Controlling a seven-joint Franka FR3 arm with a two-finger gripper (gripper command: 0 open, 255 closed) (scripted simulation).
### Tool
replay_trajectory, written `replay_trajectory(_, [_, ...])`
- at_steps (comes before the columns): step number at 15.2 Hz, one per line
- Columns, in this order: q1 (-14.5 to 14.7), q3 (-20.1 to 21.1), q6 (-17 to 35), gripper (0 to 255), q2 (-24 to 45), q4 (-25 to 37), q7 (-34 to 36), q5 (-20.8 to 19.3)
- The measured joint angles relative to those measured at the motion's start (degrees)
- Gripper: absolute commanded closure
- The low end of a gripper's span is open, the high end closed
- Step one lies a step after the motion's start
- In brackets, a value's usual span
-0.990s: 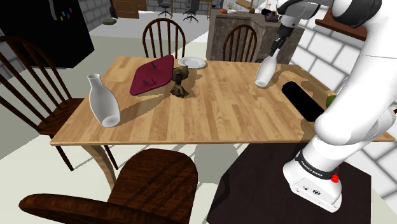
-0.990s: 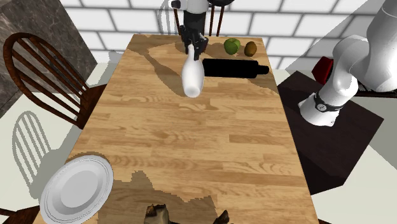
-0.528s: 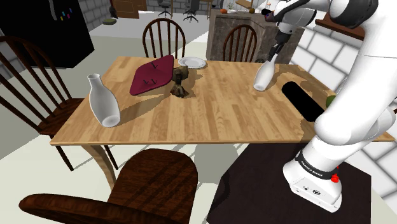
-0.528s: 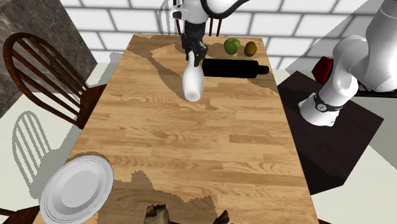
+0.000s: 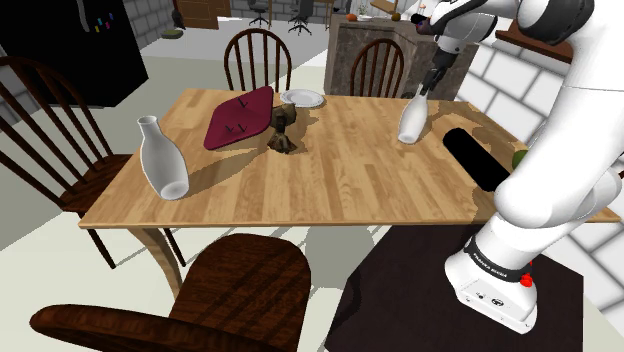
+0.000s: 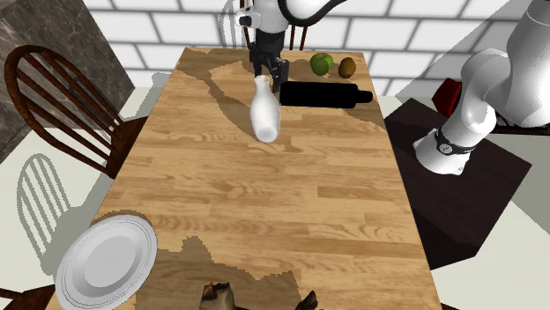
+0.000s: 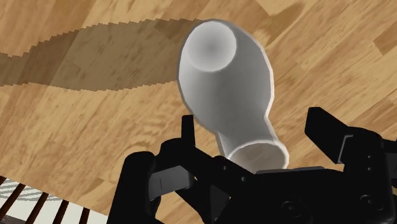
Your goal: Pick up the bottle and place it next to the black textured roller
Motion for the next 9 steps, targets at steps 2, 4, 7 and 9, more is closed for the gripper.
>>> replay_trajectory(2, [0.0,0.0,0.0,0,0.0,0.0,0.0,0.0])
replay_trajectory(4, [0.1,-0.1,-0.7,0,-0.5,0.3,0.3,-0.3])
replay_trajectory(7, [0.0,-0.5,-4.7,0,-1.9,3.0,0.7,-1.2])
replay_trajectory(9, [0.0,-0.6,-5.9,0,-2.3,3.9,1.0,-1.4])
